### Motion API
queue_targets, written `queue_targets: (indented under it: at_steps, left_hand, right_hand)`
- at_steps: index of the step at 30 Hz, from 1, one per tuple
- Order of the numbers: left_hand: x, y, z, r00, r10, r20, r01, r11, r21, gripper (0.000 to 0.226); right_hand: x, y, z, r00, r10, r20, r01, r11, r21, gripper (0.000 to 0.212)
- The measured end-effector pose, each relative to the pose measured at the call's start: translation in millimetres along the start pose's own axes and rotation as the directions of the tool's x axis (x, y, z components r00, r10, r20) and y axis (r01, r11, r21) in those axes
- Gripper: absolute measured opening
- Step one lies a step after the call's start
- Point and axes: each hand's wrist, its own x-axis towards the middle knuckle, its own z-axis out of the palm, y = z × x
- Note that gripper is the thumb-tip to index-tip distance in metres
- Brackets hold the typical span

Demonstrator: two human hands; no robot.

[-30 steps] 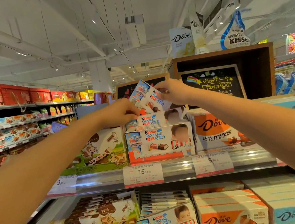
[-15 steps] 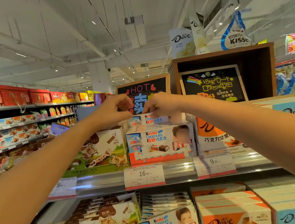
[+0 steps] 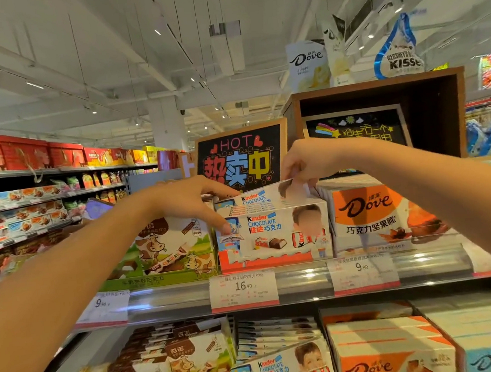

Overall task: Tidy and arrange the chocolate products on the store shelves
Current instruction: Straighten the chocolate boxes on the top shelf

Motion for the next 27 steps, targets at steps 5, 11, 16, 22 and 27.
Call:
queue_targets:
  at_steps: [5, 11, 16, 22, 27]
  left_hand:
    - [-1, 0, 2, 0.998, 0.014, -0.060, -0.015, 1.000, -0.018, 0.052]
    - [-3, -1, 1, 0.993, -0.001, -0.119, -0.009, 0.997, -0.081, 0.066]
    - [-3, -4, 2, 0.994, 0.019, -0.107, -0.021, 1.000, -0.022, 0.051]
    - [2, -6, 2, 0.999, -0.014, -0.034, 0.017, 0.997, 0.074, 0.046]
    - [0, -3, 1, 1.000, -0.020, -0.007, 0.021, 0.992, 0.124, 0.056]
  right_hand:
    - [-6, 6, 12, 0.994, -0.043, -0.102, 0.045, 0.999, 0.017, 0.023]
    - [-7, 11, 10, 0.986, -0.015, -0.168, 0.033, 0.994, 0.105, 0.021]
    - [-13, 4, 19, 0.991, -0.055, -0.120, 0.042, 0.993, -0.106, 0.020]
    - [-16, 8, 26, 0.995, 0.102, 0.007, -0.103, 0.994, 0.048, 0.042]
    - [-16, -15, 9, 0.980, 0.140, 0.138, -0.141, 0.990, -0.002, 0.039]
